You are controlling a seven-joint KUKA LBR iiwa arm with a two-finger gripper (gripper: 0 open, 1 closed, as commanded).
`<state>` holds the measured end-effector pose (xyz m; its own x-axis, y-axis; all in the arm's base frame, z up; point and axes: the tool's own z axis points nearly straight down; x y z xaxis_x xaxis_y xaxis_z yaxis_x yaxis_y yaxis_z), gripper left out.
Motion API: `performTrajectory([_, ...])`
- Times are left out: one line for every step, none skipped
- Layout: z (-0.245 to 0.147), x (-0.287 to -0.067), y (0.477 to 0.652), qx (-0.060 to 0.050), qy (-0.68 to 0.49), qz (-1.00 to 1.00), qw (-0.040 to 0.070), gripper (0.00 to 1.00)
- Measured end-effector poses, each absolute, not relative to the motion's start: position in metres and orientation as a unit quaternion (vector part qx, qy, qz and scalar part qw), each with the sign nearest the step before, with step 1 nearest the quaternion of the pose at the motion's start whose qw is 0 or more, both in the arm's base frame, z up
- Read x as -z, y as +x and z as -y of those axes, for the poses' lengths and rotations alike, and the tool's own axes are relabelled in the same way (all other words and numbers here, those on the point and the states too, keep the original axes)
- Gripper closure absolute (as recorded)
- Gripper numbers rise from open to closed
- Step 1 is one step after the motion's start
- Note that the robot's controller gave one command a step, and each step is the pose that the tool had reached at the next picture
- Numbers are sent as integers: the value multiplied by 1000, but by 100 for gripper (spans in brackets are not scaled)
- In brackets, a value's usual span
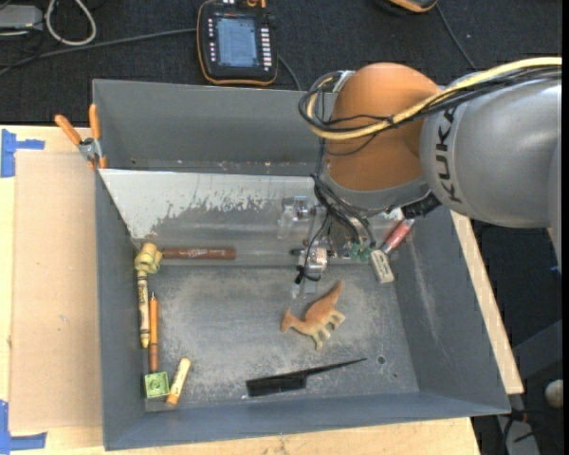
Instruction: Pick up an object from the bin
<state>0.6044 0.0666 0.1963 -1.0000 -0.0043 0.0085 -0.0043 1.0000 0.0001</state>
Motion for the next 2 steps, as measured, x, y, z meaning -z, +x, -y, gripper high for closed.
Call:
performTrajectory([-66, -201, 606, 0, 1, 1000, 0, 0])
performTrajectory([-16, -116, 591, 1, 123, 992, 1, 0])
